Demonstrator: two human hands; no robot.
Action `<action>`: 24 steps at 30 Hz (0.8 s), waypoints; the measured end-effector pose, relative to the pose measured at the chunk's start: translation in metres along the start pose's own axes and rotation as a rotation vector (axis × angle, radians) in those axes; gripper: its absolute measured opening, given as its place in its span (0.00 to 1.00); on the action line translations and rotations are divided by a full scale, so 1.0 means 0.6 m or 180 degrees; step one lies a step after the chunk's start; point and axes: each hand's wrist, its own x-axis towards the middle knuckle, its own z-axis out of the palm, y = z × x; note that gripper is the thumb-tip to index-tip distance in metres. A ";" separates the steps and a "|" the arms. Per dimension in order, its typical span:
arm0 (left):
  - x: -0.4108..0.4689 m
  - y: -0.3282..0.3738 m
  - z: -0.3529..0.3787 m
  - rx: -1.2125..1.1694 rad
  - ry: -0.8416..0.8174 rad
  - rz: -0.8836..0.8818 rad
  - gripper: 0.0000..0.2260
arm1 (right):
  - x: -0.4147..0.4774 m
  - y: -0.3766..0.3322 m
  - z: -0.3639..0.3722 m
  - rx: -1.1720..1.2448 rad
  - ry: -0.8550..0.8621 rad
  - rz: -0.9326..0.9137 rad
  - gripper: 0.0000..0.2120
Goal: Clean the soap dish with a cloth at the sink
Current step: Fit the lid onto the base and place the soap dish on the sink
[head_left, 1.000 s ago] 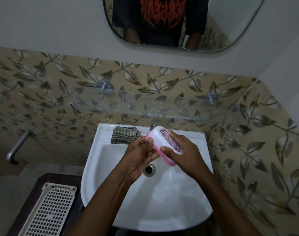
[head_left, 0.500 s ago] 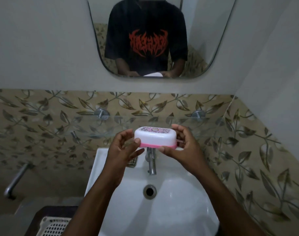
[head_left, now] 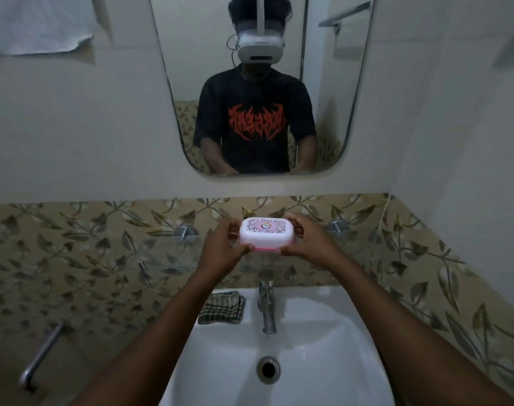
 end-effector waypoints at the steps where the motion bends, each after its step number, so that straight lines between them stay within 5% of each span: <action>1: 0.004 0.000 0.005 0.0118 0.0012 0.0018 0.22 | 0.005 0.003 0.002 -0.0084 -0.0020 -0.0018 0.44; 19: -0.006 -0.025 0.030 0.0819 0.0289 0.0217 0.26 | -0.003 -0.007 0.010 -0.0695 0.0057 -0.0136 0.33; 22: -0.048 -0.020 0.009 0.0645 0.0856 0.0423 0.15 | -0.027 -0.029 0.018 -0.0794 0.0568 -0.0076 0.36; 24: -0.085 -0.027 -0.005 0.0512 0.1083 0.0483 0.07 | -0.055 -0.037 0.036 -0.0557 0.1184 -0.0215 0.27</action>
